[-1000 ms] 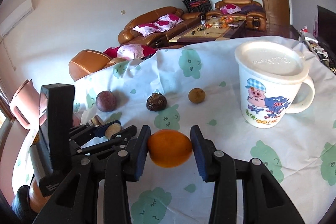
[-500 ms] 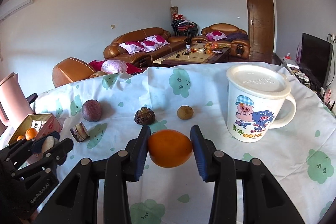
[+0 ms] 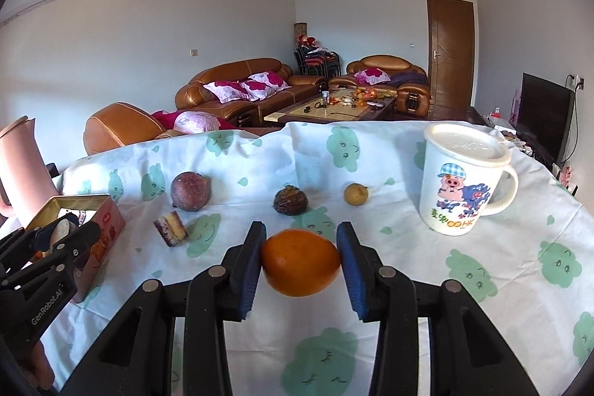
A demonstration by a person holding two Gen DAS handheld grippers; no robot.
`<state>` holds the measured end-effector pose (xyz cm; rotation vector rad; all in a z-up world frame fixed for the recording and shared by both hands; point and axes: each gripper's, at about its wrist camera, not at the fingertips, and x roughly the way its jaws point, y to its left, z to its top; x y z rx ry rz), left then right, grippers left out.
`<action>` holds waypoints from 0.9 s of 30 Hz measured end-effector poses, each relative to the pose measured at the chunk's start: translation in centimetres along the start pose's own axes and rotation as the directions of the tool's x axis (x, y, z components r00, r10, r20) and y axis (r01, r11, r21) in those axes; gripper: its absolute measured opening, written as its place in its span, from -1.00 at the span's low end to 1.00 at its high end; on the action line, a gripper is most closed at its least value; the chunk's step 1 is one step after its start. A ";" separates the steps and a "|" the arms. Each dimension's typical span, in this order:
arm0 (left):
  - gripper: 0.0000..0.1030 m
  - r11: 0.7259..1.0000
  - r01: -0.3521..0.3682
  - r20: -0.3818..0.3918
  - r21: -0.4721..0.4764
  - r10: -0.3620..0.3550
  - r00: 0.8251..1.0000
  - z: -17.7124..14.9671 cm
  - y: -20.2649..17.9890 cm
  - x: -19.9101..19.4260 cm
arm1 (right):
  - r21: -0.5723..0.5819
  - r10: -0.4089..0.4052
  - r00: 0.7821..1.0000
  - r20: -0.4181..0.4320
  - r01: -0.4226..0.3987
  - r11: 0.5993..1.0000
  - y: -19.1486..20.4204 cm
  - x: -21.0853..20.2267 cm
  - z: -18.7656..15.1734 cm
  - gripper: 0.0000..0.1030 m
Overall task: Organize fruits
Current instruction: 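Carry the cake with the left gripper over the tin while the right carries the orange there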
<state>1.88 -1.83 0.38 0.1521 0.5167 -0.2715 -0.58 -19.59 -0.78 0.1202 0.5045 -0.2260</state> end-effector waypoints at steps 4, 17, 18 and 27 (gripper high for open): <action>-0.32 1.000 -0.019 0.017 -0.014 0.020 1.000 0.1 1.9 -0.3 | 0.004 0.047 0.999 0.013 -0.047 0.999 3.0 -0.5 0.2 -0.19; -0.32 0.970 -0.178 -0.023 -0.165 0.176 0.984 0.7 13.9 1.0 | -0.056 0.241 0.970 0.009 -0.240 0.969 15.5 0.3 1.5 -0.18; -0.32 0.966 -0.190 -0.027 -0.176 0.188 0.982 0.7 14.7 1.1 | -0.059 0.252 0.968 0.006 -0.251 0.966 16.6 0.6 1.6 -0.18; -0.32 0.933 -0.288 -0.107 -0.218 0.270 0.957 0.1 19.6 3.4 | -0.046 0.320 0.946 -0.047 -0.322 0.945 23.1 4.0 2.1 -0.18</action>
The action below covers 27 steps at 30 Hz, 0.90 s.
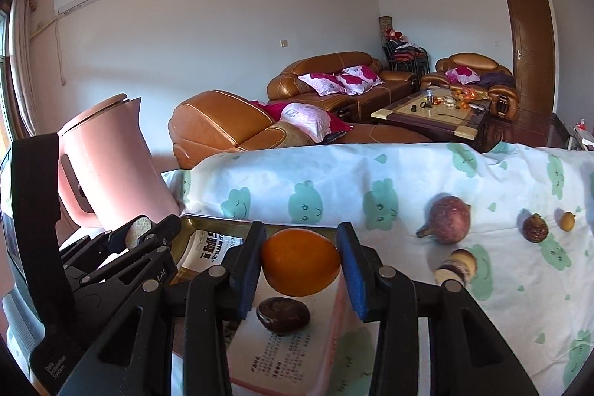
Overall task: Organize fruits
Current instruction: 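Carry the cake with the left gripper over the tin while the right carries the orange there, then open the left gripper to drop the cake into the tin while the right releases the orange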
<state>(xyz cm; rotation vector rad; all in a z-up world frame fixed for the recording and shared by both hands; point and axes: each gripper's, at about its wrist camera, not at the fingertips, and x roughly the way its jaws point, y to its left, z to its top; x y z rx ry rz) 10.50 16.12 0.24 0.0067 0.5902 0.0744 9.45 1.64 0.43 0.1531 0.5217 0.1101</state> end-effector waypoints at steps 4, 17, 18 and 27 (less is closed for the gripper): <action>-0.32 0.999 -0.041 -0.024 0.020 0.041 0.999 -0.2 0.0 1.2 | 0.035 -0.013 0.999 -0.033 0.014 0.999 0.6 2.4 0.0 -0.18; -0.32 0.990 -0.110 -0.073 0.087 0.116 0.991 -1.1 -0.8 3.2 | 0.060 0.058 0.985 -0.162 -0.049 0.997 0.4 5.9 -1.6 -0.18; -0.32 0.989 -0.116 -0.079 0.087 0.123 0.989 -1.1 -0.7 3.4 | 0.064 0.067 0.984 -0.163 -0.057 0.996 0.4 5.9 -1.6 -0.18; 0.63 0.994 -0.101 -0.050 0.043 0.103 0.993 -1.0 -0.5 2.3 | 0.135 0.207 0.970 -0.131 -0.190 0.972 -0.2 5.1 -1.5 -0.11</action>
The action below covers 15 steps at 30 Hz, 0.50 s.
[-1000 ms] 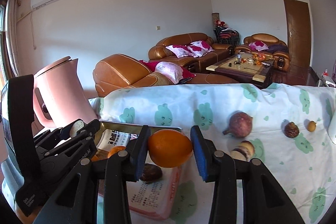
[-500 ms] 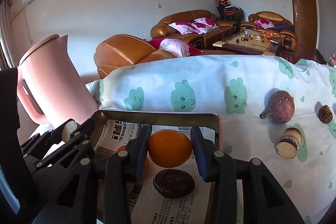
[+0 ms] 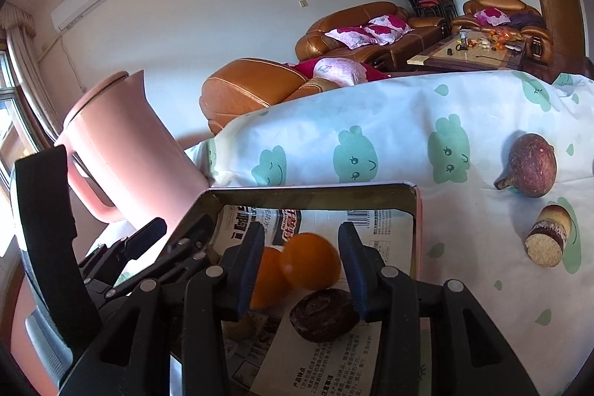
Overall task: Organize fruits
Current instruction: 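Open the left gripper to drop the cake into the tin while the right releases the orange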
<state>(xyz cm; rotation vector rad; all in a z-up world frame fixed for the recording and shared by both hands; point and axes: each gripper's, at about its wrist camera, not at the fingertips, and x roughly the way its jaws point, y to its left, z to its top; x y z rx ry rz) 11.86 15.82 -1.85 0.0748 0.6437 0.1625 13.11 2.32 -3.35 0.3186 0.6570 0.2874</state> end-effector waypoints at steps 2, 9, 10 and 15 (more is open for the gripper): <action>0.78 1.000 0.001 0.033 0.001 -0.001 0.999 0.0 -0.2 -0.8 | 0.000 0.013 0.999 0.037 -0.013 1.000 0.0 -0.9 0.2 0.06; 0.95 0.999 0.023 0.091 -0.029 -0.020 0.996 -0.4 -0.3 -2.6 | -0.048 -0.081 0.985 0.154 0.089 0.995 -0.2 -4.0 0.5 0.37; 0.95 0.998 0.039 0.087 -0.047 -0.034 0.996 -0.5 -0.1 -2.6 | -0.052 -0.102 0.983 0.154 0.111 0.992 -0.4 -4.1 0.5 0.37; 0.95 0.992 0.088 0.104 -0.092 -0.078 0.991 -0.8 -0.1 -3.1 | -0.054 -0.181 0.971 0.158 0.192 0.980 -2.1 -5.3 0.4 0.37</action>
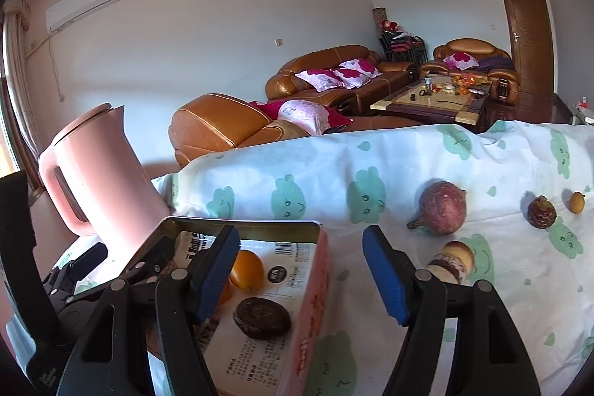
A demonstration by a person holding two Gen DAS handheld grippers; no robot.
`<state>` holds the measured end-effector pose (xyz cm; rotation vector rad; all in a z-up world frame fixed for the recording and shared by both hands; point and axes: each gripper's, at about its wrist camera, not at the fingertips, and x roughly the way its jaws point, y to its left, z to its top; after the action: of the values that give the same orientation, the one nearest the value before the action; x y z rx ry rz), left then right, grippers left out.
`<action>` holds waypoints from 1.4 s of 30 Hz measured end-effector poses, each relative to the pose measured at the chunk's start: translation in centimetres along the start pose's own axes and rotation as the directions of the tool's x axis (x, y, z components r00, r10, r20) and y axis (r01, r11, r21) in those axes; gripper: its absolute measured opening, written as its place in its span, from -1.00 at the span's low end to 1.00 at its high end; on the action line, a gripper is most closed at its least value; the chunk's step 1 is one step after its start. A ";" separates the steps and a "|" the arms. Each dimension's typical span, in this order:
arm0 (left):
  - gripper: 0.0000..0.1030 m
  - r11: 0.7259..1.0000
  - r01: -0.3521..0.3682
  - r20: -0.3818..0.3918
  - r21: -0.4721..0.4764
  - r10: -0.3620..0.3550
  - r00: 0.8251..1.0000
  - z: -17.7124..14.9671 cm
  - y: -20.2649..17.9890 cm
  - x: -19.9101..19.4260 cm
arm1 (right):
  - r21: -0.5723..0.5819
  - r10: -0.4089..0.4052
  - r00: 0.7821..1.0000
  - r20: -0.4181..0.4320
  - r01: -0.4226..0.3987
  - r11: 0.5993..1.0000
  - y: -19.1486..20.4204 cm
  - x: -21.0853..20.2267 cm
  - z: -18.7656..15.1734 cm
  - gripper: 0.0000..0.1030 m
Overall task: Organize fruits
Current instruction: 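Open the left gripper to drop the cake into the tin while the right releases the orange, then withdraw both open grippers from the tin toward the remaining items, then grasp the cut purple-layered cake piece with the left gripper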
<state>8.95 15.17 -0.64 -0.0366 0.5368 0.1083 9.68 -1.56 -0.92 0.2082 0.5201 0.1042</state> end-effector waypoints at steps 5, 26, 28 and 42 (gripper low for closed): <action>0.95 1.000 -0.008 0.040 0.027 0.007 0.999 -0.5 -1.1 -0.9 | -0.069 -0.100 0.995 0.015 0.101 0.993 -0.9 -0.7 -0.4 0.38; 0.97 0.990 0.076 0.043 0.123 -0.082 0.996 -2.5 -7.6 -4.1 | -0.081 -0.224 0.975 -0.013 0.222 0.972 -9.8 -4.2 -0.8 0.45; 0.97 0.986 0.091 0.040 0.142 -0.098 0.994 -2.7 -8.9 -4.5 | -0.064 -0.240 0.970 -0.021 0.238 0.969 -11.3 -4.6 -0.7 0.45; 0.97 0.947 0.215 -0.061 0.238 -0.206 0.977 -3.2 -17.6 -4.5 | 0.063 -0.336 0.936 -0.106 0.344 0.937 -21.4 -7.1 -0.4 0.44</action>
<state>5.49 -2.89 -0.97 0.1442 0.5757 -0.1683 4.35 -23.40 -2.66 0.1893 0.6483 -0.2471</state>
